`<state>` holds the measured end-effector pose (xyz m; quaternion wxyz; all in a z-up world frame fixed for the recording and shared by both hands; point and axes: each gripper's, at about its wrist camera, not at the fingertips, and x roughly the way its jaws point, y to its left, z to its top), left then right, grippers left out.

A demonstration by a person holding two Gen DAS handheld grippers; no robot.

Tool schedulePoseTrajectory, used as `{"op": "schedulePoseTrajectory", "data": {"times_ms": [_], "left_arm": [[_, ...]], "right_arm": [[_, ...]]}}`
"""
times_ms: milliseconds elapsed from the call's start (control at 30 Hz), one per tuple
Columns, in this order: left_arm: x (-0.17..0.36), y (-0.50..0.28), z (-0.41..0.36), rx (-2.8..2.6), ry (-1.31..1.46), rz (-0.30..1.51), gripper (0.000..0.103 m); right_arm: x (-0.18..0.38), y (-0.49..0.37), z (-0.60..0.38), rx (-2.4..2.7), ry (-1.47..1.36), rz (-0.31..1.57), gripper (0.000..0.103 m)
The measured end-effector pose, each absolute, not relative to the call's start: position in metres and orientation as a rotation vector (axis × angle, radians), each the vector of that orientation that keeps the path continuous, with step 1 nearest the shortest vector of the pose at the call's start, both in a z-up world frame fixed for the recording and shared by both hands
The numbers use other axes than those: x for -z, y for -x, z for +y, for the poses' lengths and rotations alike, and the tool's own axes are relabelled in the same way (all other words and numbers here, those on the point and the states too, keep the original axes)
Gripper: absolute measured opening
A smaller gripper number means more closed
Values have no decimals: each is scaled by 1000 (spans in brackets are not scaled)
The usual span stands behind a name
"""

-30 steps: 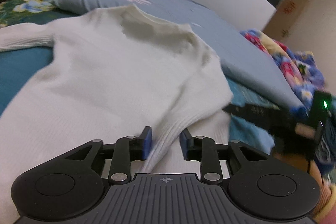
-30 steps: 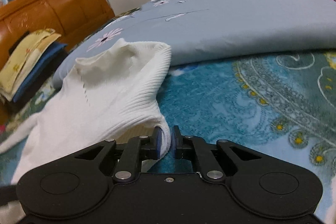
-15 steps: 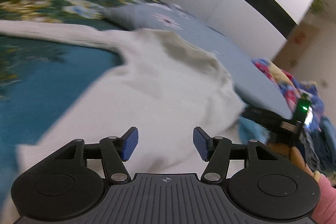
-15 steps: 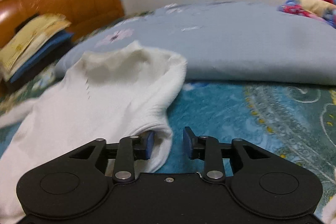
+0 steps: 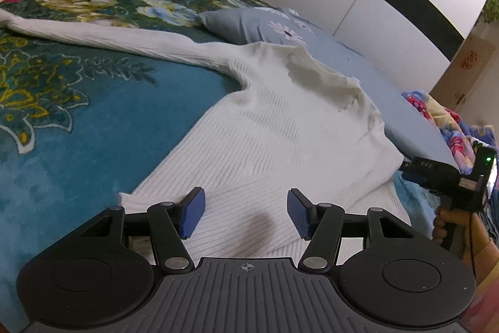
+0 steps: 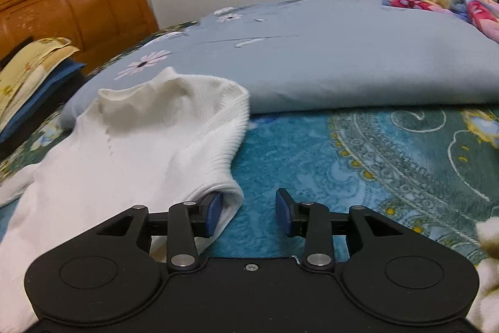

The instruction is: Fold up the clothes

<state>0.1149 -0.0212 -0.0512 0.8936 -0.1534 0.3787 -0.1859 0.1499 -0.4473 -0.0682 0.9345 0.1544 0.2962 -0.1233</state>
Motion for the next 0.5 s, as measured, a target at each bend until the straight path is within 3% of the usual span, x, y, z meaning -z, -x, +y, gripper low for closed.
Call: {"op": "schedulePoseTrajectory", "data": {"times_ms": [200, 267, 400, 500], "left_arm": [[42, -106, -10, 398, 390, 749, 56], [37, -103, -4, 406, 423, 730, 58], [28, -99, 7, 393, 457, 699, 72], [25, -100, 18, 373, 484, 693, 81]], "right_arm": [[36, -124, -436, 207, -282, 567, 42], [26, -114, -425, 170, -262, 544, 50], [14, -103, -392, 60, -190, 545, 55], [14, -101, -359, -22, -109, 567, 70]]}}
